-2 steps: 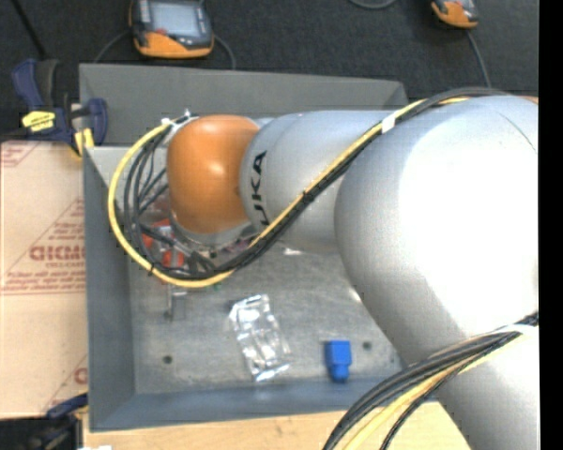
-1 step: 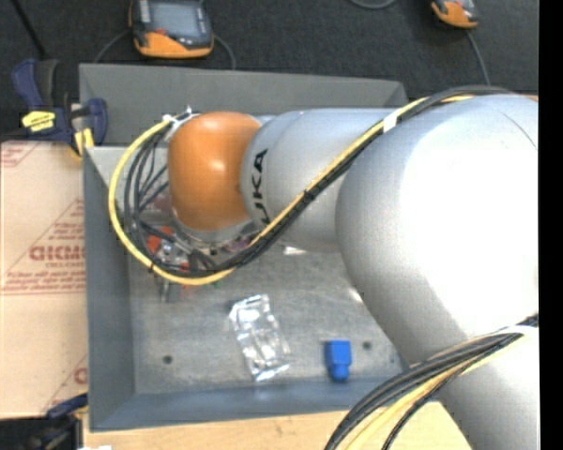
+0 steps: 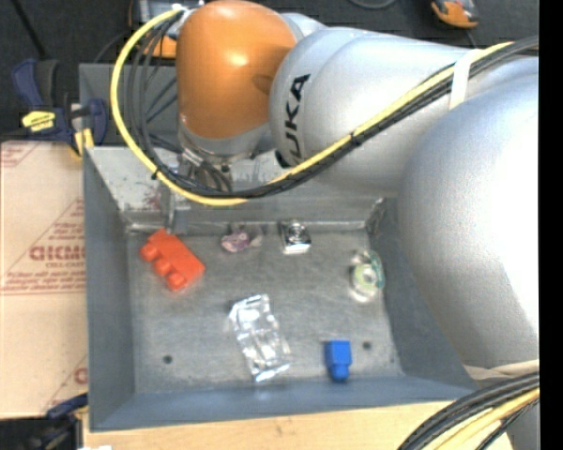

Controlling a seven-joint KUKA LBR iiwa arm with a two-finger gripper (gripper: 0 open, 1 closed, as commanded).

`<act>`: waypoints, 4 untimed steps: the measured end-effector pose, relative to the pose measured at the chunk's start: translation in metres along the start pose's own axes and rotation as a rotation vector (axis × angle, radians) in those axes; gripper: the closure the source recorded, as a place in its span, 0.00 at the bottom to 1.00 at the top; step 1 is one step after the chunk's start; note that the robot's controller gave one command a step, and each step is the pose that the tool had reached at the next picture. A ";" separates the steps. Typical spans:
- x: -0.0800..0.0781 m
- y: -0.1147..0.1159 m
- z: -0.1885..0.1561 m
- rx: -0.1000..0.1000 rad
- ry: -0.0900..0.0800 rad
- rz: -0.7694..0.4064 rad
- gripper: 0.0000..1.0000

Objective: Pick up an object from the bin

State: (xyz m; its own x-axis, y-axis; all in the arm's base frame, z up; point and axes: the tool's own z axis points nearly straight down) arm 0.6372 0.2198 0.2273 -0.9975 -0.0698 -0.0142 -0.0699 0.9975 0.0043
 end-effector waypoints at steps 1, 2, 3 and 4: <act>0.002 0.000 0.005 0.002 0.010 0.001 0.00; -0.001 -0.025 0.131 0.007 0.017 0.211 0.00; -0.010 -0.029 0.155 0.003 0.011 0.162 0.00; -0.013 -0.027 0.149 -0.002 0.003 0.163 1.00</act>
Offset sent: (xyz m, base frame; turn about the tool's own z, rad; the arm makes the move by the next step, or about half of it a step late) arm 0.0000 0.0000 0.0000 0.0000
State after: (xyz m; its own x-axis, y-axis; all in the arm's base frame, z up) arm 0.6542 0.1948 0.0781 -0.9956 0.0932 -0.0100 0.0931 0.9956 0.0081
